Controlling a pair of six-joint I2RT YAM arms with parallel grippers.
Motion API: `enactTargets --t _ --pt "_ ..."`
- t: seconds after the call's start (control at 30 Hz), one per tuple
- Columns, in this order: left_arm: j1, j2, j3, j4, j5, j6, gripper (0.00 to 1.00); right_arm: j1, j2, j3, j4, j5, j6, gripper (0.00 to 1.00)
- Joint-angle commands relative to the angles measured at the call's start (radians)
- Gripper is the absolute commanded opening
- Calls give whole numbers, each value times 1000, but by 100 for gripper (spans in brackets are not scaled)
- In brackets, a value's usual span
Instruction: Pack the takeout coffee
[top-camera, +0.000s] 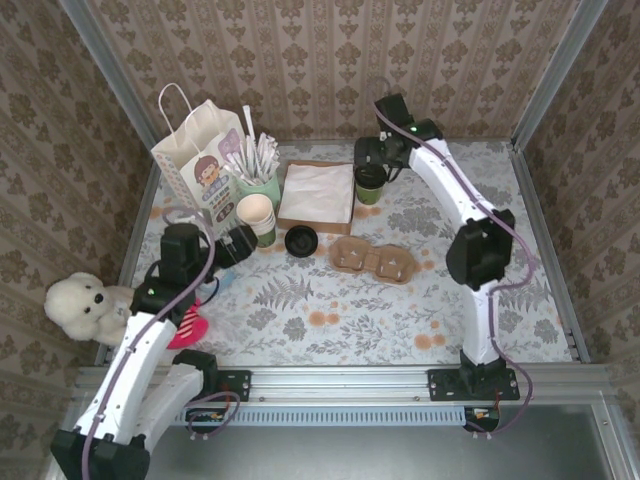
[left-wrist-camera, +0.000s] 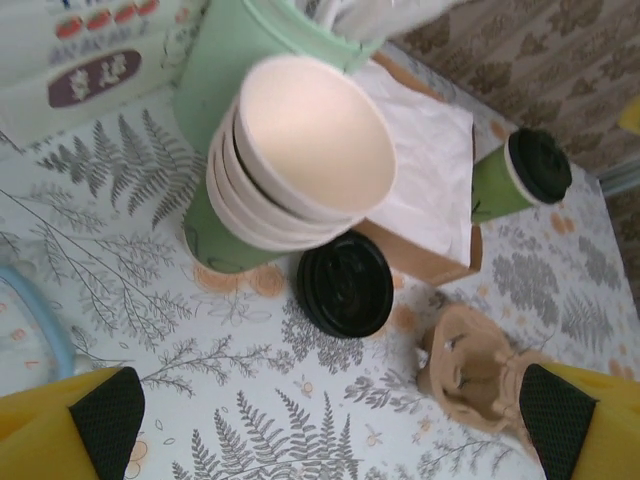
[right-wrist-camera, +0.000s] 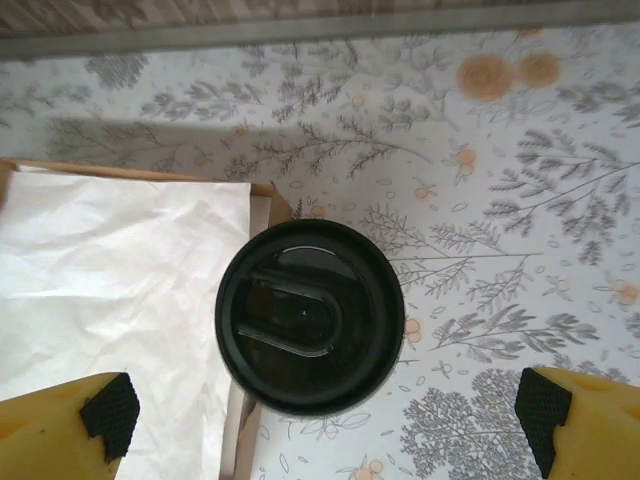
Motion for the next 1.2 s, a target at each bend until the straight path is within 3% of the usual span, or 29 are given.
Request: enactTargets --t 0.0,0.07,0.17,0.37,0.5,0.6,0.73,0.83,0.9,0.97,1.17 --pt "70 117 212 -206 92 4 100 47 -246 -280 232 84 -1 100" --pt "77 193 327 -298 49 18 100 78 -396 -489 394 90 -21 100" --pt "86 249 436 -310 -31 19 100 106 -585 -739 548 69 -16 100" --pt "130 406 603 -330 -233 -41 100 114 -876 -1095 690 10 93 100" --pt "144 549 783 -417 -411 -89 100 112 -1057 -1312 792 57 180 100" --pt "176 608 855 -428 -466 -163 100 109 -1162 -1393 778 93 207 100" --pt "233 641 894 -414 -446 -267 100 107 -1246 -1413 678 123 168 100" --pt "268 622 837 -298 -391 -283 99 106 -1278 -1418 643 136 162 100" --pt "305 628 834 -249 -314 -275 90 105 -1282 -1423 647 142 163 100" --pt "330 672 894 -296 -266 -275 84 105 -1278 -1421 652 144 167 100" --pt "334 770 1020 -443 -257 -269 80 106 -1245 -1396 664 131 162 100"
